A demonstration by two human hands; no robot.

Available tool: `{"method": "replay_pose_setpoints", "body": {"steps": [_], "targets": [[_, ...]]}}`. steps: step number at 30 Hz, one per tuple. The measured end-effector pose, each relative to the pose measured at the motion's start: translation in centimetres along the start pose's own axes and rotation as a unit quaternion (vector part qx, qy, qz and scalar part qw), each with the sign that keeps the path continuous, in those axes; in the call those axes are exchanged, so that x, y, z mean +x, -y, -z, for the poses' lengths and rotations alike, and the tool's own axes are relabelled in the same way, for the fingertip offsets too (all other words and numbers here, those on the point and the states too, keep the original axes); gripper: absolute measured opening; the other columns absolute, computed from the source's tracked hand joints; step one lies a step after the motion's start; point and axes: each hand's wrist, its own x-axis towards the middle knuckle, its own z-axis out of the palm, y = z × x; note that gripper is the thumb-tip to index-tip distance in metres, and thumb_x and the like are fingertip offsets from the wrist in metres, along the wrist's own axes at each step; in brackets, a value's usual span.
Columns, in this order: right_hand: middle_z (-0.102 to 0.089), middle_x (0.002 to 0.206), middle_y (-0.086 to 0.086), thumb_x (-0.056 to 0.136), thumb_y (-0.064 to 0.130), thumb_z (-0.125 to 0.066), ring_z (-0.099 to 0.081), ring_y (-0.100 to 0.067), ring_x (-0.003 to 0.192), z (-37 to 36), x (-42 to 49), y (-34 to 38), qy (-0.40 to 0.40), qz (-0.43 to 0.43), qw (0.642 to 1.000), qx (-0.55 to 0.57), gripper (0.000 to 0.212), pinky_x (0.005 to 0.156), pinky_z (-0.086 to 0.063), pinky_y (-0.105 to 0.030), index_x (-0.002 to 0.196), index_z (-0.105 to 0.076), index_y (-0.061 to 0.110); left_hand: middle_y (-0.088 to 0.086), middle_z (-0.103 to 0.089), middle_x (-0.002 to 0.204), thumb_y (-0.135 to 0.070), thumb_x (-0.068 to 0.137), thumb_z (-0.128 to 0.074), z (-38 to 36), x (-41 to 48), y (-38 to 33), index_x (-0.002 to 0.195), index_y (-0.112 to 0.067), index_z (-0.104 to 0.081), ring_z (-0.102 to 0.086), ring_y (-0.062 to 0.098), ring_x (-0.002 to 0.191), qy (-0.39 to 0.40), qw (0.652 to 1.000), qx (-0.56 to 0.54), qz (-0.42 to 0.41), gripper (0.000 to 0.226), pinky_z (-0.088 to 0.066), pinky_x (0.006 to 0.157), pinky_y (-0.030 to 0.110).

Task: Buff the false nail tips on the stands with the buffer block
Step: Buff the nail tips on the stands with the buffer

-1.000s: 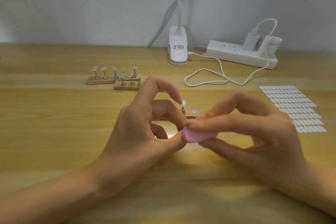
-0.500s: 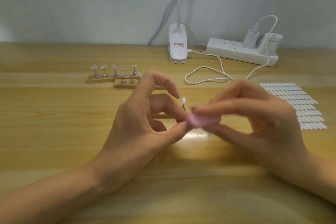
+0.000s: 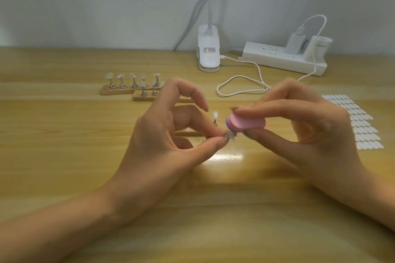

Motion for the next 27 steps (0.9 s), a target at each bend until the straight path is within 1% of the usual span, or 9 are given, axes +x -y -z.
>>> {"method": "replay_pose_setpoints", "body": {"steps": [2, 4, 7, 11, 14, 17, 20, 24, 27], "targets": [[-0.061, 0.094, 0.005, 0.086, 0.019, -0.074, -0.067, -0.018, 0.088, 0.02, -0.10, 0.12, 0.009, 0.010, 1.000, 0.004, 0.023, 0.081, -0.053, -0.033, 0.109, -0.070, 0.022, 0.000, -0.074, 0.077, -0.023, 0.077, -0.079, -0.02, -0.02, -0.06, 0.097, -0.033, -0.047, -0.057, 0.010, 0.050, 0.005, 1.000, 0.000, -0.002, 0.039, -0.040, 0.040, 0.025], [-0.061, 0.095, 0.005, 0.087, 0.018, -0.074, -0.068, -0.015, 0.089, -0.10, -0.24, 0.17, 0.028, 0.034, 0.999, -0.008, 0.023, 0.082, -0.053, -0.028, 0.109, -0.070, 0.022, 0.000, -0.074, 0.077, -0.022, 0.076, -0.079, 0.05, 0.02, 0.04, 0.099, -0.031, -0.048, -0.063, 0.016, 0.058, 0.007, 1.000, 0.003, -0.003, 0.039, -0.041, 0.040, 0.034], [-0.063, 0.096, 0.000, 0.087, 0.018, -0.074, -0.068, -0.021, 0.089, 0.10, -0.11, 0.08, 0.012, 0.011, 1.000, 0.001, 0.024, 0.081, -0.054, -0.036, 0.110, -0.069, 0.022, -0.001, -0.075, 0.077, -0.023, 0.076, -0.079, 0.14, 0.04, 0.01, 0.099, -0.030, -0.048, -0.065, 0.016, 0.061, 0.001, 1.000, 0.012, 0.001, 0.039, -0.044, 0.041, 0.037], [-0.062, 0.096, 0.004, 0.087, 0.018, -0.074, -0.068, -0.019, 0.090, 0.10, -0.19, 0.08, 0.030, 0.022, 0.999, 0.001, 0.023, 0.083, -0.054, -0.031, 0.110, -0.070, 0.023, -0.004, -0.072, 0.075, -0.021, 0.076, -0.079, 0.04, -0.02, -0.11, 0.100, -0.033, -0.049, -0.068, 0.023, 0.067, 0.002, 1.000, 0.023, -0.015, 0.040, -0.046, 0.042, 0.034], [-0.063, 0.098, 0.000, 0.087, 0.018, -0.073, -0.068, -0.023, 0.090, 0.27, -0.25, 0.05, 0.020, 0.002, 1.000, 0.007, 0.023, 0.083, -0.054, -0.039, 0.110, -0.071, 0.020, -0.005, -0.072, 0.075, -0.021, 0.076, -0.079, 0.02, -0.03, -0.14, 0.102, -0.033, -0.050, -0.068, 0.020, 0.067, 0.002, 0.999, 0.029, -0.019, 0.040, -0.045, 0.044, 0.028], [-0.063, 0.102, 0.003, 0.089, 0.017, -0.072, -0.068, -0.019, 0.093, 0.29, -0.13, -0.02, 0.041, 0.022, 0.999, 0.006, 0.022, 0.084, -0.053, -0.032, 0.111, -0.070, 0.021, -0.006, -0.071, 0.075, -0.021, 0.076, -0.078, 0.01, 0.00, -0.16, 0.102, -0.033, -0.050, -0.068, 0.014, 0.068, 0.005, 0.999, 0.027, -0.021, 0.040, -0.045, 0.047, 0.022], [-0.065, 0.102, -0.004, 0.089, 0.018, -0.071, -0.068, -0.023, 0.091, 0.26, -0.05, -0.01, 0.029, 0.007, 1.000, 0.006, 0.023, 0.082, -0.054, -0.037, 0.111, -0.069, 0.021, -0.007, -0.072, 0.076, -0.018, 0.077, -0.080, 0.06, 0.04, -0.02, 0.103, -0.033, -0.051, -0.069, 0.014, 0.070, 0.007, 0.999, 0.029, -0.023, 0.042, -0.045, 0.047, 0.022], [-0.063, 0.103, -0.001, 0.089, 0.018, -0.070, -0.069, -0.020, 0.091, 0.18, -0.09, 0.09, 0.044, 0.030, 0.999, -0.001, 0.021, 0.081, -0.054, -0.032, 0.110, -0.069, 0.020, -0.007, -0.071, 0.077, -0.020, 0.076, -0.079, 0.02, 0.09, 0.00, 0.103, -0.033, -0.051, -0.067, 0.012, 0.069, 0.007, 0.999, 0.023, -0.023, 0.040, -0.045, 0.047, 0.022], [-0.064, 0.103, -0.004, 0.088, 0.017, -0.071, -0.069, -0.024, 0.091, 0.32, -0.04, 0.07, 0.031, 0.012, 0.999, -0.003, 0.022, 0.081, -0.054, -0.037, 0.111, -0.070, 0.018, -0.004, -0.073, 0.077, -0.021, 0.077, -0.079, 0.09, 0.12, 0.08, 0.103, -0.032, -0.052, -0.068, 0.014, 0.069, 0.004, 1.000, 0.020, -0.017, 0.039, -0.044, 0.047, 0.028]]}}
